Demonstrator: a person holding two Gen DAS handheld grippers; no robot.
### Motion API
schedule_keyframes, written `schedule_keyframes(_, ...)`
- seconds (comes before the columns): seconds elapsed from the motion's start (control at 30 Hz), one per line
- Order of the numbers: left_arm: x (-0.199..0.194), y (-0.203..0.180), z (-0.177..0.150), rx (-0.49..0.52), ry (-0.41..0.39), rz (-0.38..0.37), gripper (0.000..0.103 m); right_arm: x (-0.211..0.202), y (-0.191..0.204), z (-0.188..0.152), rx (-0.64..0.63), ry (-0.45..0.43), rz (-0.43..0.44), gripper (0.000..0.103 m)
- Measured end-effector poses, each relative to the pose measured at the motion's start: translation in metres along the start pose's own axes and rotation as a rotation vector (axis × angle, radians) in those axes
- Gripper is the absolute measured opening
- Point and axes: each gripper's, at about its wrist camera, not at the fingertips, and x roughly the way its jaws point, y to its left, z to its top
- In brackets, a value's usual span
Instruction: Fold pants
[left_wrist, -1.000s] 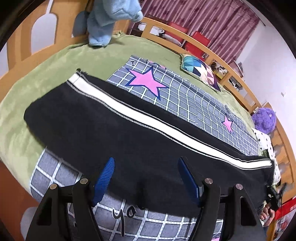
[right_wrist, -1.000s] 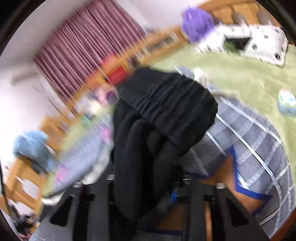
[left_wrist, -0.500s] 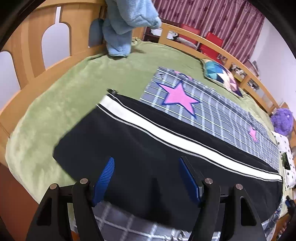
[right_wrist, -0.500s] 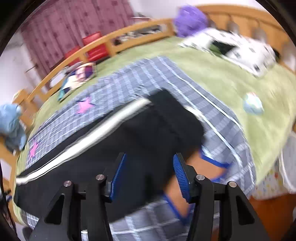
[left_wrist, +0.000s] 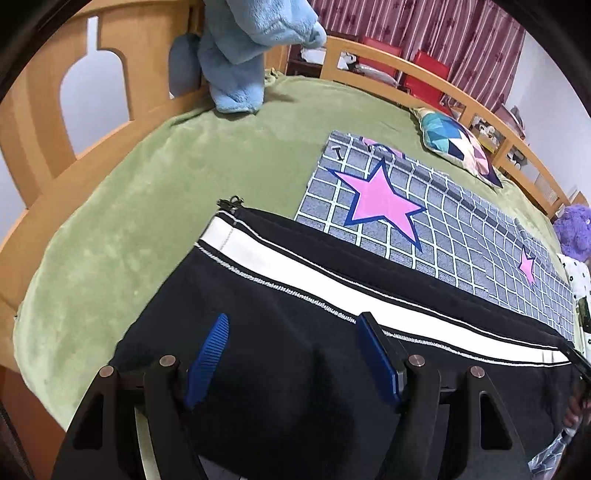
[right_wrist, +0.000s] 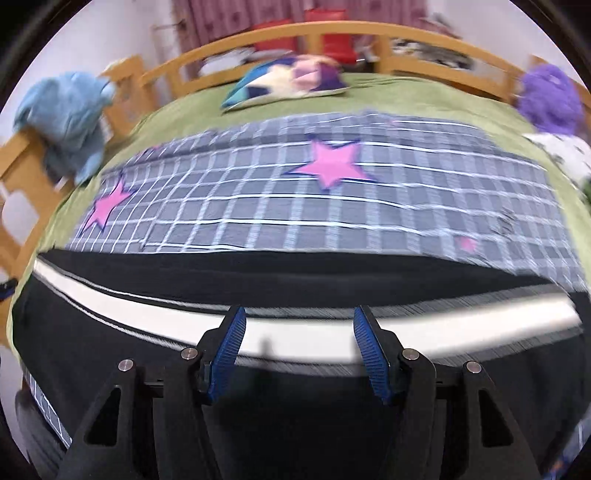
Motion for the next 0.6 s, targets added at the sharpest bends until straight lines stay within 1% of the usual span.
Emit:
schedule_keyframes(0.07, 0.005, 0.002, 0.003, -0.008, 0.014, -0.015, 0.07, 0.019, 0.012, 0.012, -0.045, 0.013, 0.016, 0.062)
schedule_keyframes(0.13, 0.01, 0.006, 0.009, -0.03, 0.027, -0.046, 0.07, 0.031, 0.02, 0.021, -0.059, 0.02, 0.015, 0.064)
schedule_keyframes(0.17, 0.012, 0.006, 0.012, -0.034, 0.027, -0.051, 0.07, 0.038, 0.024, 0.024, -0.065, 0.031, 0.034, 0.064)
schedule_keyframes(0.2, 0.014, 0.006, 0.015, -0.033, 0.024, -0.047, 0.07, 0.049, 0.029, 0.028, -0.083, 0.064, 0.063, 0.064)
schedule_keyframes(0.3, 0.016, 0.009, 0.025, -0.02, 0.006, -0.012, 0.07, 0.075, 0.038, 0.029, -0.144, 0.172, 0.092, 0.065)
schedule_keyframes(0.33, 0.017, 0.01, 0.029, -0.019, -0.001, -0.004, 0.07, 0.08, 0.043, 0.027, -0.183, 0.194, 0.083, 0.065)
schedule_keyframes(0.37, 0.017, 0.012, 0.034, -0.012, -0.014, 0.01, 0.07, 0.081, 0.047, 0.023, -0.224, 0.192, 0.068, 0.064)
schedule_keyframes(0.4, 0.019, 0.013, 0.037, -0.007, -0.021, 0.022, 0.07, 0.08, 0.052, 0.02, -0.262, 0.175, 0.056, 0.059)
schedule_keyframes(0.43, 0.021, 0.014, 0.041, -0.001, -0.024, 0.037, 0.07, 0.079, 0.054, 0.018, -0.276, 0.172, 0.058, 0.038)
schedule_keyframes(0.47, 0.025, 0.015, 0.045, 0.006, -0.026, 0.057, 0.07, 0.078, 0.057, 0.016, -0.292, 0.169, 0.067, 0.023)
schedule_keyframes(0.5, 0.029, 0.017, 0.049, 0.009, -0.025, 0.074, 0.07, 0.076, 0.058, 0.015, -0.302, 0.153, 0.073, 0.011)
schedule_keyframes(0.6, 0.046, 0.023, 0.063, 0.021, -0.014, 0.116, 0.07, 0.07, 0.062, 0.007, -0.313, 0.096, 0.052, 0.008)
